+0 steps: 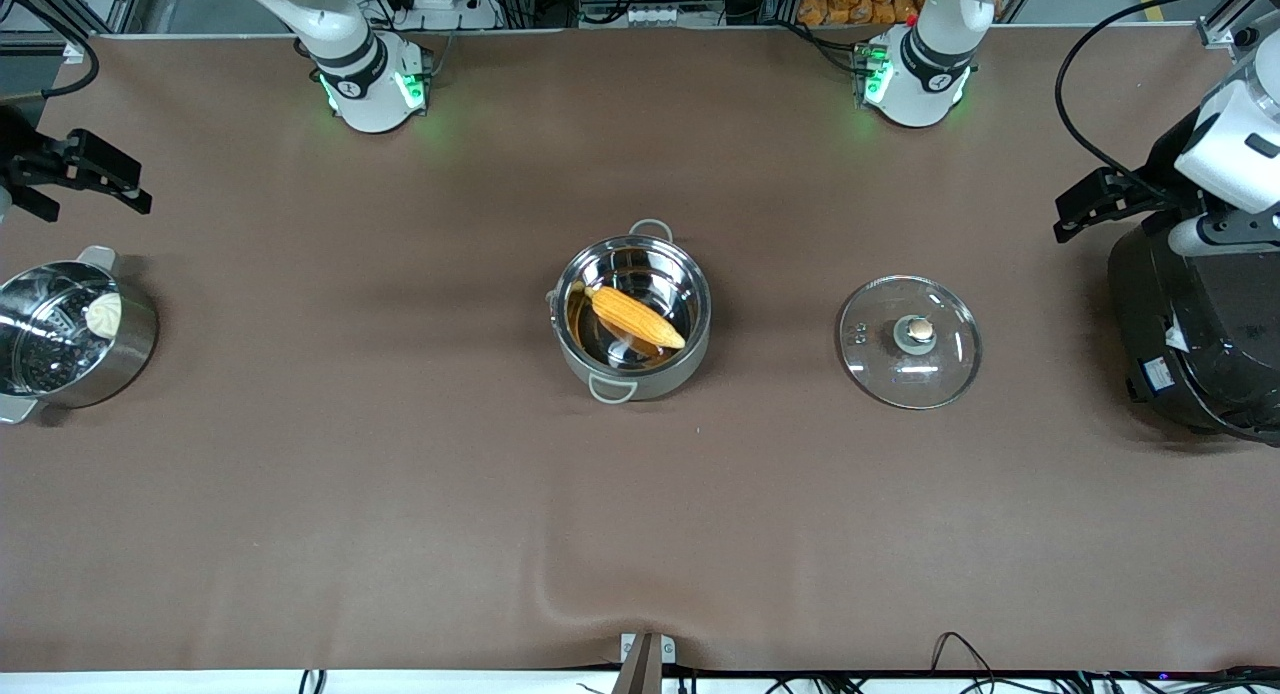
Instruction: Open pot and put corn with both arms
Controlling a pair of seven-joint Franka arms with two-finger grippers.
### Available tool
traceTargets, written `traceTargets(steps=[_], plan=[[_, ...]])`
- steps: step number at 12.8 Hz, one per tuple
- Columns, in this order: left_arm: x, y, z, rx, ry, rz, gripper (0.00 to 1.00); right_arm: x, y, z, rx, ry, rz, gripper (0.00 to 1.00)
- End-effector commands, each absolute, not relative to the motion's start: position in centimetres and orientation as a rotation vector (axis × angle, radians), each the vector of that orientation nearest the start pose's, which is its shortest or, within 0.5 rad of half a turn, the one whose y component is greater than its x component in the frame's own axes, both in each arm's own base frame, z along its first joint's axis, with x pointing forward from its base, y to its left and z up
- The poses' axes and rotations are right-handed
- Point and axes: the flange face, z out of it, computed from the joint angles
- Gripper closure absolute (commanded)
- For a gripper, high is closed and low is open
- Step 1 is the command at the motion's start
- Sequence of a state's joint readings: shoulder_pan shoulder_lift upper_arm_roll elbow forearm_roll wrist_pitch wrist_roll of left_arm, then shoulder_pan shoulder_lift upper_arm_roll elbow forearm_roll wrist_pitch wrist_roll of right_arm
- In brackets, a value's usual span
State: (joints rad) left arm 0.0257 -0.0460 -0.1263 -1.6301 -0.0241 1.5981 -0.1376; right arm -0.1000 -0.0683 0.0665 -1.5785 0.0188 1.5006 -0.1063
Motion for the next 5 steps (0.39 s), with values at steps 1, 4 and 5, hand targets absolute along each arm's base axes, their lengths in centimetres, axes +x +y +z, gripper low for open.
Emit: traceTargets(steps=[1, 4, 5], plan=[[53.25, -5.87, 63.36, -3.181, -0.012, -0.008, 0.0, 51.95, -1.39, 65.68, -3.108, -0.127, -0.011, 0.0], [53.19, -5.82, 63.38, -3.168, -0.012, -0.002, 0.0, 51.87, -1.54, 65.73, -3.109, -0.125, -0.008, 0.0], [53.19, -5.82, 63.38, -3.168, -0.012, -0.002, 0.0, 51.83, -1.48, 65.82, -3.11, -0.127, -0.013, 0.0]])
